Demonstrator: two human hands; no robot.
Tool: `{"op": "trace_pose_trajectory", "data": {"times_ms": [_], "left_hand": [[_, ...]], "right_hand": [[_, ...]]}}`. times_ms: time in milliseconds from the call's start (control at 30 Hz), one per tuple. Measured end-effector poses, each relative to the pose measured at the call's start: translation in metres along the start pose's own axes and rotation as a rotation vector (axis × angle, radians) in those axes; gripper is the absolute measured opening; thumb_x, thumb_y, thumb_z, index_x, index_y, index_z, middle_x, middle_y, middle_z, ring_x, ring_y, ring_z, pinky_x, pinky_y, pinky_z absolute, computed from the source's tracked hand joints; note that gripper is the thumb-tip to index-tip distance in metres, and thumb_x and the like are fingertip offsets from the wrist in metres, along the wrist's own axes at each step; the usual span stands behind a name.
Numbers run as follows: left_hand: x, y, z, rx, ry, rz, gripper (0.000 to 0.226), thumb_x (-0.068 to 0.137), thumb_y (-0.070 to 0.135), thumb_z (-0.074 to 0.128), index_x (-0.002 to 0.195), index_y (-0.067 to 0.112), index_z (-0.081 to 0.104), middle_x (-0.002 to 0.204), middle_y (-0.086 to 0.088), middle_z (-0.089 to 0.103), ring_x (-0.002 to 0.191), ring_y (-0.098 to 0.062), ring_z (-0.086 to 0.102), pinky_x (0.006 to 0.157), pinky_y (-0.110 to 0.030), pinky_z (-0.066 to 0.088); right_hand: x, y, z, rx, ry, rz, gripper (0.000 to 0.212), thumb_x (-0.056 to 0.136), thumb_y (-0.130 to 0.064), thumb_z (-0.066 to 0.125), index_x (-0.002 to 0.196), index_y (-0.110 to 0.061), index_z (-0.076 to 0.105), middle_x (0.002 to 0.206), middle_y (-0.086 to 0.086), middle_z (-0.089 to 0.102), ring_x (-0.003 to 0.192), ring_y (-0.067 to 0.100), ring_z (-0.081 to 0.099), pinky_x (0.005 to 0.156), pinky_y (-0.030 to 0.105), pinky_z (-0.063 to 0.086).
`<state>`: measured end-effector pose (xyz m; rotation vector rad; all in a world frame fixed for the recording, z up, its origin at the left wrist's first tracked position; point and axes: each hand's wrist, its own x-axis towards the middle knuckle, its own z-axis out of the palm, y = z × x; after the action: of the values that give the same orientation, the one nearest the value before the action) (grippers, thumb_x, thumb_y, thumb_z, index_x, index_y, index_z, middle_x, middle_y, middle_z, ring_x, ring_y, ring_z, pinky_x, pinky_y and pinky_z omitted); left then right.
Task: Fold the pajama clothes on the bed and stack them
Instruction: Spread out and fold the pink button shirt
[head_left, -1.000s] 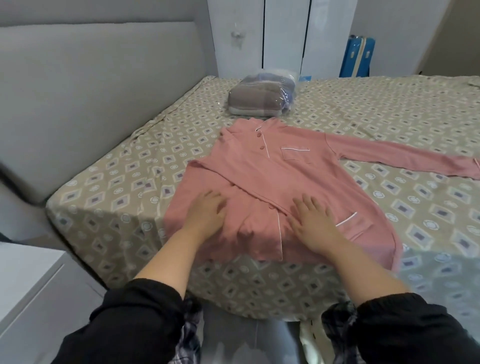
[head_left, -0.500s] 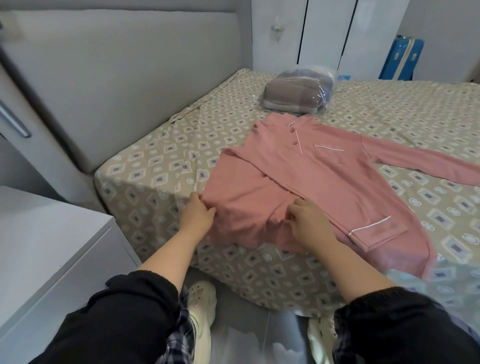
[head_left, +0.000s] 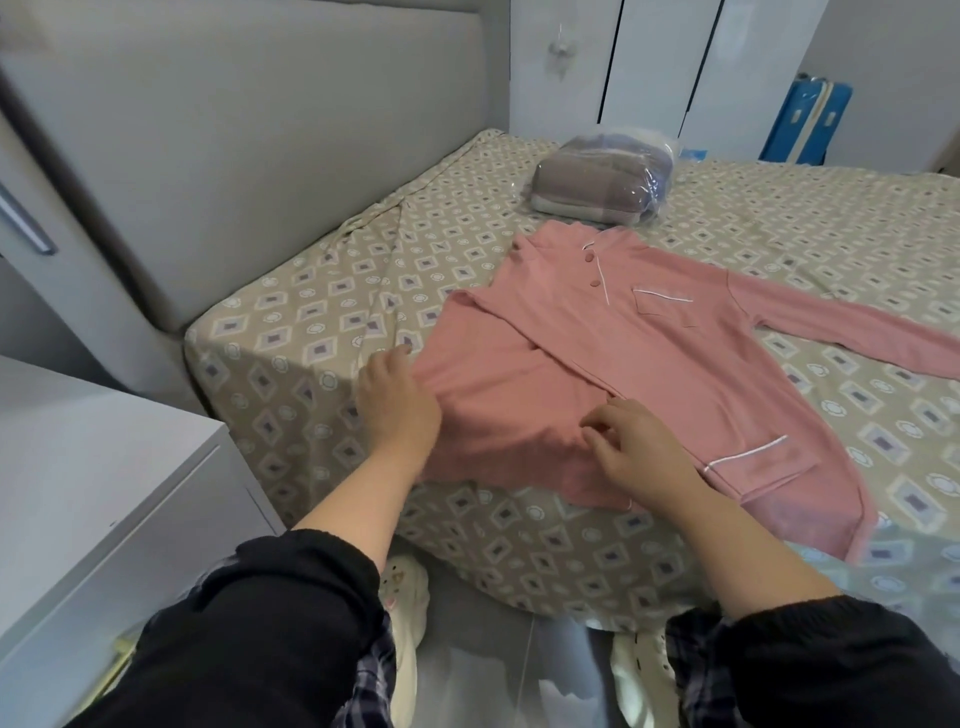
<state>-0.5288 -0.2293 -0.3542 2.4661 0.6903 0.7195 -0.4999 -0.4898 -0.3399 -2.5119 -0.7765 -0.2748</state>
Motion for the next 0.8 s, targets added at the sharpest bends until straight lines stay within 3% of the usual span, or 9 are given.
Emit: {"op": "trace_pose_trajectory", "data": {"times_ms": [100,267,367,400,467,533,567,667,800], "left_hand": [[-0.021,0.032,0.007,0.044,-0.180,0.433,0.048,0.092,0.009,0.044,0.140,0.017,0.041,0.146,-0.008,0.039,0.137,-0.025,0.030,0.116,-0.039,0.021],[-0.049,0.061,0.033,0.239,-0.547,0.774,0.052,0.103,0.034,0.031,0.153,0.021,0.021,0.160,-0.001,0.018,0.147,-0.020,0.013,0.119,-0.040,0.011],[-0.054,0.071,0.042,0.268,-0.603,0.802,0.055,0.103,0.039,0.029,0.154,0.024,0.015,0.162,0.001,0.012,0.147,-0.020,0.011,0.118,-0.043,0.012],[-0.055,0.073,0.044,0.256,-0.603,0.802,0.055,0.103,0.040,0.030,0.154,0.024,0.015,0.162,0.001,0.012,0.147,-0.021,0.011,0.117,-0.043,0.012],[-0.057,0.080,0.047,0.235,-0.598,0.818,0.055,0.103,0.039,0.030,0.154,0.024,0.017,0.161,0.001,0.015,0.146,-0.021,0.014,0.117,-0.044,0.014],[-0.059,0.087,0.048,0.176,-0.558,0.830,0.051,0.103,0.034,0.031,0.152,0.019,0.026,0.158,-0.002,0.026,0.142,-0.021,0.023,0.115,-0.041,0.018],[-0.060,0.091,0.048,0.127,-0.516,0.821,0.048,0.102,0.031,0.033,0.148,0.017,0.034,0.154,-0.003,0.034,0.139,-0.022,0.029,0.112,-0.038,0.021],[-0.063,0.106,0.051,0.056,-0.442,0.768,0.044,0.102,0.028,0.035,0.143,0.015,0.041,0.150,-0.005,0.037,0.137,-0.023,0.031,0.109,-0.037,0.022],[-0.068,0.136,0.066,0.179,-0.558,0.787,0.055,0.103,0.038,0.023,0.154,0.020,0.011,0.163,-0.001,0.001,0.149,-0.021,-0.003,0.117,-0.049,0.005]], "right_hand": [[-0.001,0.003,0.001,-0.020,0.049,0.049,0.014,0.085,-0.003,0.058,0.093,-0.006,0.070,0.094,0.008,0.066,0.095,0.026,0.053,0.080,0.026,0.033],[-0.003,0.015,-0.006,-0.036,0.004,0.142,0.020,0.083,0.000,0.055,0.090,-0.009,0.072,0.095,0.007,0.068,0.096,0.027,0.056,0.078,0.027,0.034],[-0.003,0.024,-0.015,-0.098,0.167,0.176,0.026,0.083,-0.002,0.056,0.104,-0.006,0.070,0.104,0.014,0.068,0.100,0.034,0.057,0.085,0.035,0.040],[-0.005,0.030,-0.017,-0.164,0.115,0.217,0.032,0.088,-0.008,0.054,0.117,-0.006,0.064,0.118,0.016,0.063,0.110,0.035,0.054,0.093,0.039,0.039],[-0.011,0.045,-0.023,-0.286,-0.184,0.390,0.050,0.099,-0.031,0.039,0.146,-0.014,0.034,0.153,0.009,0.032,0.139,0.029,0.029,0.111,0.046,0.022],[-0.016,0.062,-0.034,-0.338,-0.432,0.503,0.059,0.102,-0.045,0.027,0.153,-0.021,0.013,0.162,-0.002,0.006,0.148,0.019,0.005,0.115,0.053,0.007],[-0.018,0.069,-0.040,-0.318,-0.448,0.513,0.057,0.102,-0.044,0.026,0.152,-0.018,0.018,0.161,-0.001,0.009,0.148,0.019,0.007,0.114,0.056,0.006],[-0.022,0.078,-0.056,-0.225,-0.242,0.518,0.044,0.101,-0.036,0.032,0.138,-0.014,0.041,0.152,0.007,0.031,0.142,0.025,0.024,0.113,0.057,0.016],[-0.028,0.073,-0.058,-0.179,-0.005,0.534,0.053,0.103,-0.037,0.027,0.151,-0.015,0.023,0.161,0.009,0.010,0.148,0.027,0.008,0.116,0.053,0.008]]}}
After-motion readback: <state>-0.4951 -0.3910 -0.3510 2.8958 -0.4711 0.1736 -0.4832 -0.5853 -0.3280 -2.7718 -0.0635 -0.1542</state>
